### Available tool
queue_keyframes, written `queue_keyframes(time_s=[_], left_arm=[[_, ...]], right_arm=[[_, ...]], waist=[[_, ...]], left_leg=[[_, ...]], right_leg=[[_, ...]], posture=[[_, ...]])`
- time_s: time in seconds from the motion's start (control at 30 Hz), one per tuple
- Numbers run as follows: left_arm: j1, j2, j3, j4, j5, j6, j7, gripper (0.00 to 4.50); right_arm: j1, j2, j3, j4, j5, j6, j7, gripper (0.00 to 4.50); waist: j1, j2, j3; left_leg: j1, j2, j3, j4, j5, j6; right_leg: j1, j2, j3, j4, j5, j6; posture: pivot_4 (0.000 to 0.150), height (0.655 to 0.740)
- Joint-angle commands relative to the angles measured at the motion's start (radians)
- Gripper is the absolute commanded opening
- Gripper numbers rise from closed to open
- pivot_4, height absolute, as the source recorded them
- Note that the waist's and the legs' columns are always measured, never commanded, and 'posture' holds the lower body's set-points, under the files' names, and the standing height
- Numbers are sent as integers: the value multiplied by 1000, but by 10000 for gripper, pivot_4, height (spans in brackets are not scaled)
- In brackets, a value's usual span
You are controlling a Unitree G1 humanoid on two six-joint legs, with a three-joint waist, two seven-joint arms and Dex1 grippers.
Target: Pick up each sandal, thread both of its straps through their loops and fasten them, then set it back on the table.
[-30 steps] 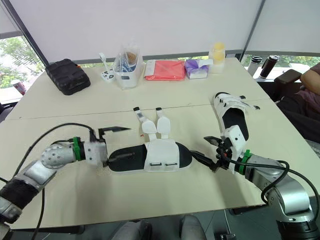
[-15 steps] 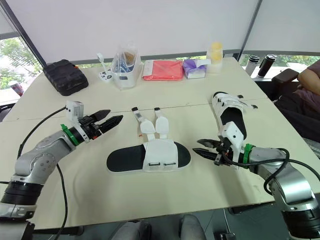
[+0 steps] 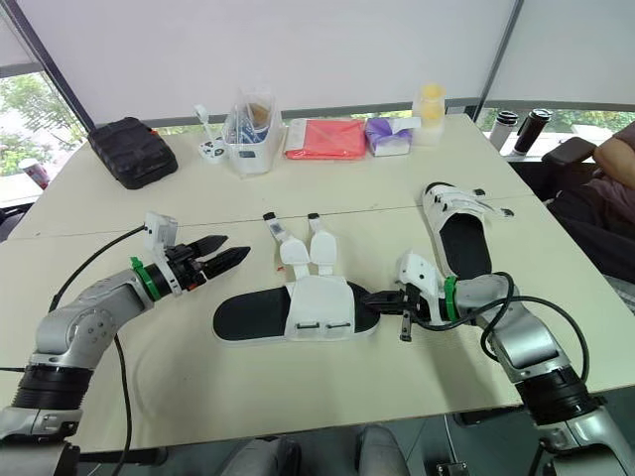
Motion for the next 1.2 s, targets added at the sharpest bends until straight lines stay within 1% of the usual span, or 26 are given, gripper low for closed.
queue_keyframes(time_s=[0.03, 0.1, 0.3, 0.4, 0.57, 0.63, 0.73, 0.8, 0.93, 1.03, 1.07, 1.1, 1.2], left_arm=[[-1, -11, 28, -32, 24, 0, -14, 45000], [1, -17, 29, -35, 33, 4, -16, 45000], [17, -27, 29, -39, 59, 16, -32, 45000], [23, -36, 21, -39, 76, 18, -38, 45000], [15, -58, -6, -18, 104, 27, -67, 45000], [-14, -81, -8, 15, 89, 64, -81, 45000], [-91, -112, 24, 105, -1, 195, -136, 45000], [-133, -108, 32, 160, -25, 243, -195, 45000], [-215, -100, 39, 282, -13, 295, -239, 45000], [-268, -102, 38, 364, -8, 348, -274, 45000], [-284, -105, 39, 389, -9, 367, -287, 45000], [-297, -111, 38, 411, -7, 377, -298, 45000], [-384, -157, 51, 570, 11, 388, -302, 45000]], right_arm=[[-21, 30, 18, 10, -17, -42, 20, 400], [-17, 43, 25, 7, -18, -45, 27, 400], [30, 76, 19, -117, 38, 38, 19, 400], [63, 78, 26, -151, 31, 48, 8, 400], [100, 104, 55, -123, -13, 3, -16, 400], [94, 125, 76, -80, -52, -41, -29, 400], [88, 153, 86, -44, -72, -68, -40, 400], [87, 162, 90, -31, -83, -83, -41, 400], [82, 165, 99, -2, -105, -122, -40, 400], [79, 165, 112, 21, -128, -158, -45, 400], [79, 166, 116, 26, -133, -167, -47, 400], [80, 169, 118, 27, -133, -169, -49, 400], [83, 181, 124, 29, -137, -174, -57, 400]], waist=[[0, 0, 0], [0, 0, 0], [0, 0, 0], [1, 0, 0], [1, 0, 0], [-1, -1, -1], [-4, -4, -2], [-16, -6, -4], [-22, -6, -4], [-22, -6, -4], [-22, -7, -4], [-21, -7, -5], [-19, -10, -6]], left_leg=[[0, 0, 0, 0, 0, 0], [0, 0, 0, 0, 0, 0], [0, 0, -1, 0, 0, 0], [0, 0, -1, 0, 0, 0], [0, 0, -1, 0, 0, 0], [0, 0, -1, 0, 0, 0], [1, 0, -1, 0, 0, 0], [1, 1, -1, 0, 0, 0], [3, 2, -2, -2, 0, 0], [9, 2, -2, -3, 1, -2], [12, 2, -2, -4, -1, 1], [16, 2, -2, -5, -1, 2], [16, 2, -3, -4, -1, 2]], right_leg=[[0, 0, 0, 0, 0, 0], [0, 0, 0, 0, 0, 0], [-1, 0, 0, 0, 0, 0], [-1, 0, 0, 0, 0, 0], [-1, 0, 0, 0, 0, 0], [-1, 0, 0, 0, 0, 0], [0, 1, 0, 1, 0, 0], [1, 2, 0, 1, 1, -1], [1, 3, 0, 1, 1, -2], [6, 3, 0, 0, 1, -2], [9, 4, 0, -1, 1, -2], [13, 4, 0, -3, 1, -2], [14, 4, 0, -2, 1, -2]], posture=[[1500, 7400], [1500, 7400], [1500, 7400], [1500, 7400], [1500, 7400], [1500, 7400], [1500, 7400], [1500, 7400], [1500, 7400], [1500, 7400], [1500, 7400], [1500, 7400], [1500, 7400]])
